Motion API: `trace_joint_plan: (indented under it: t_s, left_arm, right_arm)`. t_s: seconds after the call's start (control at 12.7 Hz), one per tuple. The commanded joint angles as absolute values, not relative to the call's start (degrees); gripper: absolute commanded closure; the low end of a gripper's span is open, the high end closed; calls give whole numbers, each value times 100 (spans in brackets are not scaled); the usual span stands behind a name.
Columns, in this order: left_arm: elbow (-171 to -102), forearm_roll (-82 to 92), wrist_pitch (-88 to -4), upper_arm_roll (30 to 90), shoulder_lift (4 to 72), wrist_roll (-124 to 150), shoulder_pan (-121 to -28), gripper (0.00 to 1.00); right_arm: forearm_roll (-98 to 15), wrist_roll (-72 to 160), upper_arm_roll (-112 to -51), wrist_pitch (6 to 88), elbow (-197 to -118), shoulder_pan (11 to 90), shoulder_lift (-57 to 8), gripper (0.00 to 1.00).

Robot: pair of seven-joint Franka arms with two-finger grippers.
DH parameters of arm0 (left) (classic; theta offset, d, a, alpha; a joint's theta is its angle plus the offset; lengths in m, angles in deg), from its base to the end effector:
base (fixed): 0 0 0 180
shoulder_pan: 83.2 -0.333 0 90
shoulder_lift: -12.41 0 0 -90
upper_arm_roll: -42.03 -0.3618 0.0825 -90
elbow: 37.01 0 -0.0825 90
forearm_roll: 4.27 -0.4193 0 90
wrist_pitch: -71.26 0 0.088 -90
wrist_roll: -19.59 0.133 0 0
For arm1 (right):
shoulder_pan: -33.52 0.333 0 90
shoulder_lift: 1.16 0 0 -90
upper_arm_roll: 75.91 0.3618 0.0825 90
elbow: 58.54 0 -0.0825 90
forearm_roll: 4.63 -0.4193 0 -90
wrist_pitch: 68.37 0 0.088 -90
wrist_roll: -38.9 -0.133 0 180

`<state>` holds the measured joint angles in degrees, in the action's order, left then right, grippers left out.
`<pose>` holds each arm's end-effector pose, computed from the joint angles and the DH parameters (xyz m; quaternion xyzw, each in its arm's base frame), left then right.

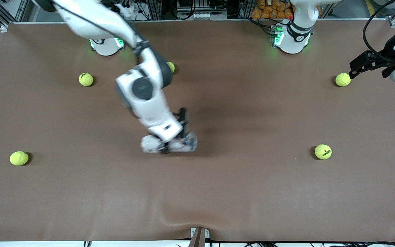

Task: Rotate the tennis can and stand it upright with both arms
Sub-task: 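Lift the can with the right gripper and carry it to mid-table, then lay the can down and open the right gripper while the left gripper approaches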

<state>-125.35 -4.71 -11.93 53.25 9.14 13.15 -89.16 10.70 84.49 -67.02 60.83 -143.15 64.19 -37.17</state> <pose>0.5538 -0.0536 0.6807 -0.9998 -0.0109 0.0159 0.0110 0.6307 0.4761 0.3211 0.6921 0.7144 0.0758 0.0698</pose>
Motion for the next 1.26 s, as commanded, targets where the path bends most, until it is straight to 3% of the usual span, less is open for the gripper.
trace_joint_plan:
  t_s: [0.0, 0.39, 0.55, 0.79, 1.18]
  left_arm:
    - [-12464, -375, -1154, 5354, 907, 1335, -8979, 0]
    - [-12481, -270, -1162, 5354, 1117, 1318, -8962, 0]
    - [-12481, -147, -1162, 5354, 1293, 1309, -8944, 0]
    - [-12577, 20, -1171, 5503, 1504, 1204, -8900, 0]
    - [-12877, 1169, -1268, 5530, 1907, 958, -8970, 0]
  right_arm:
    - [2021, 7489, -6817, 6398, -14238, 6857, -4157, 30]
    - [3490, 5869, -6826, 6443, -14238, 7315, -4641, 29]
    - [3703, 5526, -6826, 6452, -14256, 7360, -4651, 0]
    - [3589, 5428, -6808, 6408, -14221, 7238, -4528, 0]
    - [2546, 5261, -6791, 5943, -14265, 6747, -3625, 0]
